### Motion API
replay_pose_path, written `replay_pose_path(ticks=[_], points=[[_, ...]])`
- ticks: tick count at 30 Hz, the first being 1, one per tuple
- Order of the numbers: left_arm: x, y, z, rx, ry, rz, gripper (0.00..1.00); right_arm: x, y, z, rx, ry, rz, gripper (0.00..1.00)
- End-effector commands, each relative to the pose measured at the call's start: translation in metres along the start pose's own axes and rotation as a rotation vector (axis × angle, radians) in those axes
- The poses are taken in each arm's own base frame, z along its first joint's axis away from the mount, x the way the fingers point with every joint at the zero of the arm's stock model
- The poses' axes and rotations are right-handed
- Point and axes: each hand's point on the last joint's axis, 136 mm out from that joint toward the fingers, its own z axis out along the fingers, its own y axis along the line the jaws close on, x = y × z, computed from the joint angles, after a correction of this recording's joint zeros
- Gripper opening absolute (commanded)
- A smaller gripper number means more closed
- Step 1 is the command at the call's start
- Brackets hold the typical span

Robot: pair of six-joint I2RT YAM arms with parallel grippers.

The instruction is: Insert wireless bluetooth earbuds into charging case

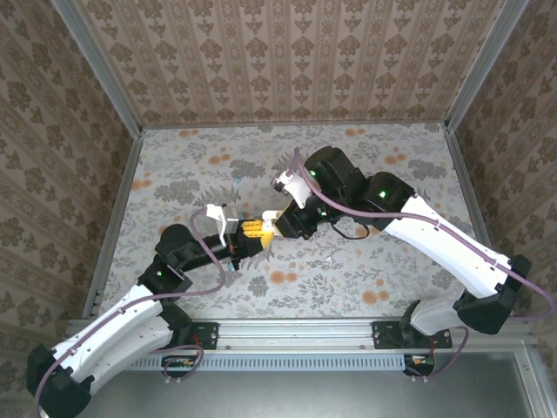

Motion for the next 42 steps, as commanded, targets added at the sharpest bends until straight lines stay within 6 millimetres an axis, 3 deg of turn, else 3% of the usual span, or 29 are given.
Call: replay_pose_path(ticks=[1,5,11,17,21,25,33,42], points=[[-0.011,-0.011,-0.004,0.036,-0.054,0.040,0.00,-0.010,0.011,-0.028,-0.024,-0.089,0.003,0.25],[-0.012,-0.013,-0.006,0.042,-0.075,0.075,0.00,-0.017,0.007,-0.044,-0.001,-0.182,0.045,0.28],[-0.009,-0.013,-0.004,0.048,-0.064,0.110,0.00,-0.011,-0.002,-0.041,0.036,-0.177,0.102,0.29],[-0.006,0.003,-0.010,-0.060,-0.086,0.143,0.00,0.005,-0.041,-0.043,0.223,-0.175,0.203,0.37],[0.006,0.018,-0.018,-0.160,-0.044,0.151,0.00,0.037,-0.087,-0.043,0.364,-0.130,0.390,0.41],[0.016,0.026,-0.026,-0.217,-0.019,0.139,0.00,0.088,-0.125,-0.024,0.460,-0.036,0.575,0.39],[0.028,0.031,-0.036,-0.258,-0.013,0.104,0.00,0.180,-0.153,0.031,0.530,0.157,0.801,0.36],[0.035,0.033,-0.036,-0.264,0.014,0.086,0.00,0.218,-0.175,0.057,0.602,0.349,0.757,0.44]])
